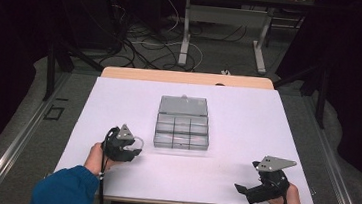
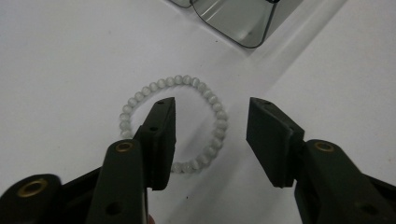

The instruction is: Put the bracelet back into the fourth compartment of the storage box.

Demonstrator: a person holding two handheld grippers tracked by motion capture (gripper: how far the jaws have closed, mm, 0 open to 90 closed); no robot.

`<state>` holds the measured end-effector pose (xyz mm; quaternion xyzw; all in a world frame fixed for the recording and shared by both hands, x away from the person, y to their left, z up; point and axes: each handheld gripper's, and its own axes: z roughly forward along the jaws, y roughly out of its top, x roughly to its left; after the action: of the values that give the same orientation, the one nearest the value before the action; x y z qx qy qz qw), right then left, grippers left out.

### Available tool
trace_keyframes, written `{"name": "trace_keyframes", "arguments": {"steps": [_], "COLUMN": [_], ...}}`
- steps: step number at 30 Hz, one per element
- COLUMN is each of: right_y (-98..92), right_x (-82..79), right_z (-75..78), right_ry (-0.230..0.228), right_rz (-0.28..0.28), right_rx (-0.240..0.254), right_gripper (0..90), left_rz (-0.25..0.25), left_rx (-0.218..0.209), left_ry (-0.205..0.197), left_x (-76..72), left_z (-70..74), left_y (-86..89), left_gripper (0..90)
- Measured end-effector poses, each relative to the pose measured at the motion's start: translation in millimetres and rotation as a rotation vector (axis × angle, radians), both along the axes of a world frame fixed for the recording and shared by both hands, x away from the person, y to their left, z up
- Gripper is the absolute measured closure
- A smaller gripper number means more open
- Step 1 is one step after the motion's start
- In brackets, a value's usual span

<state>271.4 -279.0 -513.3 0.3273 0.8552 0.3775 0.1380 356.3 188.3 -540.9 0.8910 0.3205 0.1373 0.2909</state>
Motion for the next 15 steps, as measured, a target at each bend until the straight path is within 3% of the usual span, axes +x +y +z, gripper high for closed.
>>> {"name": "trace_keyframes", "arguments": {"steps": [7,15], "right_y": [0.0,0.0], "right_x": [-0.4,-0.1], "right_z": [0.3,0.1], "right_ry": [-0.002,-0.004], "right_rz": [-0.002,0.003], "right_rx": [-0.002,-0.002], "right_gripper": [0.6,0.6], "left_rz": [-0.012,-0.021], "left_rx": [0.018,0.005], "left_ry": [0.032,0.043], "left_x": [4.5,5.2], "left_z": [-5.3,-6.8], "left_y": [-3.7,-5.0], "left_gripper": [68.4,78.0]}}
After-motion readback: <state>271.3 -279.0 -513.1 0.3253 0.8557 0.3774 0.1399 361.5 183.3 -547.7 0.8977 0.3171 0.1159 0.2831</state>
